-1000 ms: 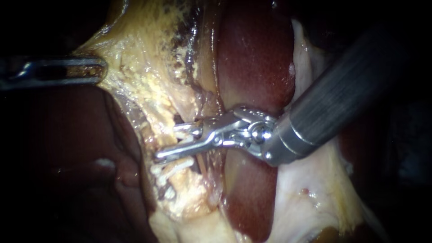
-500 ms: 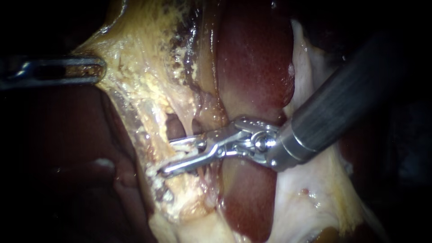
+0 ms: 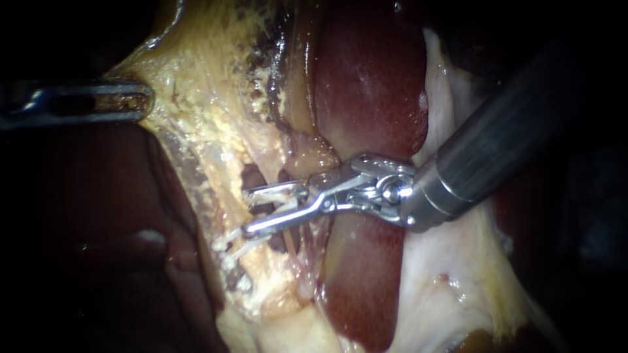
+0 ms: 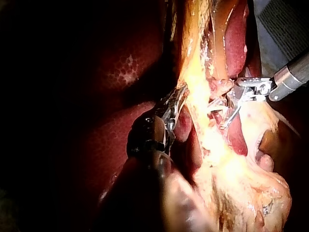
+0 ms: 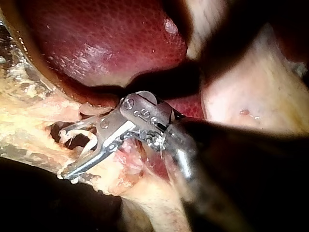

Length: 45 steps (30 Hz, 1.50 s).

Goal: Clipping third clip left tube

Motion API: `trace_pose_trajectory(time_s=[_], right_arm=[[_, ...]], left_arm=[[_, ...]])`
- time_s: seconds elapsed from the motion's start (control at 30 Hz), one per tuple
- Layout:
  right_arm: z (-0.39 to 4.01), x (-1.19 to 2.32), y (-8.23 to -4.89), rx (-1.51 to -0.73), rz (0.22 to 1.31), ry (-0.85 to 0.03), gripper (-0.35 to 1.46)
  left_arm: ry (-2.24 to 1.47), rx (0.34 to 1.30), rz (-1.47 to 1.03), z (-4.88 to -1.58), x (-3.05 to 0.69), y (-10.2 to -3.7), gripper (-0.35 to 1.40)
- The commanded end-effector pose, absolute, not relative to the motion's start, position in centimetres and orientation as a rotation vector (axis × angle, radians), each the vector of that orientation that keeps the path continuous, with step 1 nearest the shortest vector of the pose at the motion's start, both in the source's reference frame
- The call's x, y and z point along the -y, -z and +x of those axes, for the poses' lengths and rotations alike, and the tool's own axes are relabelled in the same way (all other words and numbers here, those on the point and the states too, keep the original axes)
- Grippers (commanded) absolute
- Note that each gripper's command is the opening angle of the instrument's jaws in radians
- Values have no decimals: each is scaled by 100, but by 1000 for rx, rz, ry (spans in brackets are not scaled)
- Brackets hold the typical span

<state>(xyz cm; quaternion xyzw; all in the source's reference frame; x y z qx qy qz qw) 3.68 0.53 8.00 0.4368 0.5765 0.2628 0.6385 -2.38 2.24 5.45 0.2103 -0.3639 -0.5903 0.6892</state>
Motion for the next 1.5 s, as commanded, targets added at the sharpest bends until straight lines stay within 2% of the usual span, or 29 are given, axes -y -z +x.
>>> trace_pose_trajectory(time_s=[0.03, 0.23, 0.47, 0.63, 0.8, 1.03, 1.3, 1.5], right_arm=[[369, -55, -801, -1318, 991, -600, 57], [368, -68, -800, -1327, 948, -618, 57], [368, -69, -802, -1323, 942, -624, 58], [370, -62, -794, -1335, 988, -585, 58], [374, -54, -780, -1397, 1048, -553, 58], [382, -47, -766, -1446, 1102, -535, 57], [380, -41, -757, -1448, 1177, -528, 57], [394, -28, -751, -1453, 1246, -508, 56]], left_arm=[[1322, 813, 469, -239, -223, -545, -35], [1324, 813, 469, -242, -221, -540, -35], [1324, 813, 470, -245, -219, -538, -35], [1324, 813, 471, -244, -219, -538, -35], [1324, 813, 471, -244, -219, -538, -35], [1323, 813, 471, -244, -220, -540, -35], [1321, 814, 473, -241, -222, -543, -35], [1321, 814, 473, -241, -222, -544, -35]])
